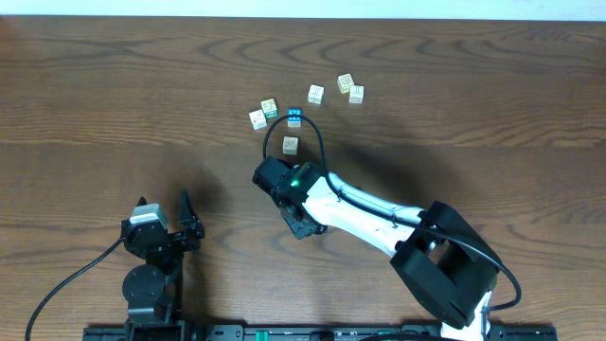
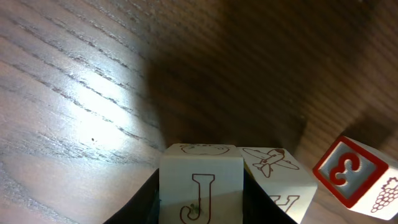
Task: Lift 3 blocks
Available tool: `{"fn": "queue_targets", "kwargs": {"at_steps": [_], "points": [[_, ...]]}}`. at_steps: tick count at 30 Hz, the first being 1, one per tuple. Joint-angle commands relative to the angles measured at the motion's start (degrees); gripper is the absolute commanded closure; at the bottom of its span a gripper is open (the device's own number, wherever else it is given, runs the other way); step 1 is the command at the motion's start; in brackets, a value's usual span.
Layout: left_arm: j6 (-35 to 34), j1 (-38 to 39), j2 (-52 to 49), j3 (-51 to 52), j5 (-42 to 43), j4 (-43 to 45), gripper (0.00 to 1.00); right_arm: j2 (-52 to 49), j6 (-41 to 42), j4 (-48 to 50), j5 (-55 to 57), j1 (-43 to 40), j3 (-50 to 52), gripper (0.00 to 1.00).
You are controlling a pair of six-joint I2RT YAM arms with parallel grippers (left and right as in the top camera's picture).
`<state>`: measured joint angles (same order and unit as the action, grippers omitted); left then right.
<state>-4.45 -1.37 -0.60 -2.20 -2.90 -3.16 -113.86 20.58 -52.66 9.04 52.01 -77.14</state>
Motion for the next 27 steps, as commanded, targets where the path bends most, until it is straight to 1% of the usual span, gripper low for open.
{"fn": "queue_targets", "kwargs": {"at_steps": [1, 5, 11, 15, 22, 27], "points": [[0.3, -0.2, 0.3, 2.0, 0.3, -0.9, 0.25, 1.3, 0.8, -0.4, 1.4, 0.1, -0.9, 0.87], [0.3, -0.2, 0.3, 2.0, 0.3, -0.9, 0.25, 1.3, 0.8, -2.3, -0.9, 0.1, -0.9, 0.93], [0.3, -0.2, 0.3, 2.0, 0.3, -0.9, 0.25, 1.3, 0.8, -4.1, -1.6, 0.1, -0.8, 0.94], [0.3, -0.2, 0.3, 2.0, 0.3, -0.9, 0.25, 1.3, 0.8, -4.0, -0.7, 0.1, -0.8, 0.92], [0.3, -0.2, 0.3, 2.0, 0.3, -0.9, 0.25, 1.3, 0.8, -3.7, 5.8, 0.1, -0.8, 0.87], [0.3, -0.2, 0.3, 2.0, 0.3, -0.9, 0.25, 1.3, -0.5, -2.4, 6.2, 0.0, -0.8, 0.85]]}}
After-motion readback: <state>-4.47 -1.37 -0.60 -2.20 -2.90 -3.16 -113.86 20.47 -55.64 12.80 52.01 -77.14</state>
